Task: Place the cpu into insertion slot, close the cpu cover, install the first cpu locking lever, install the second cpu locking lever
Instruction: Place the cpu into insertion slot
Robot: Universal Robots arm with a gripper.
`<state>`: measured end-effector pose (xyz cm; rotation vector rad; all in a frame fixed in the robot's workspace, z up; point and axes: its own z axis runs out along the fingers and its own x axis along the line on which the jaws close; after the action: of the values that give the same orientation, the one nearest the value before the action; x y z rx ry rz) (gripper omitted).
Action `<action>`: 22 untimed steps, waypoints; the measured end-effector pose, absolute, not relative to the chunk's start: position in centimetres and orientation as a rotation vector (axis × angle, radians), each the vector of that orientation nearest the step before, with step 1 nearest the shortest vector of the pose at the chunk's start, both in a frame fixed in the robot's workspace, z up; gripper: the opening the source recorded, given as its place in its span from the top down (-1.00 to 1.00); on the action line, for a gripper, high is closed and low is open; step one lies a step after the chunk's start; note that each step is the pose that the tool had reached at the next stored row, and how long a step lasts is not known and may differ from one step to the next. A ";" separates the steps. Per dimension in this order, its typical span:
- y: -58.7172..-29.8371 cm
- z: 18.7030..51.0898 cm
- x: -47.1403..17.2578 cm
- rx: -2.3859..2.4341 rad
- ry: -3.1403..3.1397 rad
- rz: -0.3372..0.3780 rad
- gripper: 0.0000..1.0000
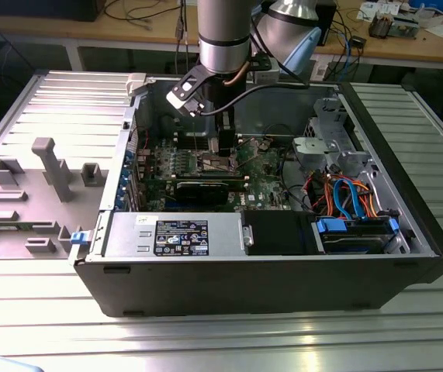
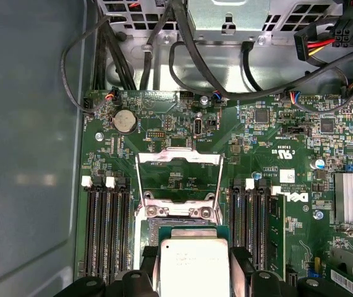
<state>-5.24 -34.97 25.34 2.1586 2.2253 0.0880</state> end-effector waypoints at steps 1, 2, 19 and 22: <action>-35.0 25.3 -5.2 2.159 2.225 0.088 -0.09; -35.0 25.3 -5.2 2.159 2.225 0.088 -0.09; -34.8 24.3 -5.3 2.171 2.201 0.099 -0.09; -34.8 24.3 -5.4 2.171 2.201 0.099 -0.09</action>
<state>-5.35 -34.80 24.29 2.1712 2.2005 0.0986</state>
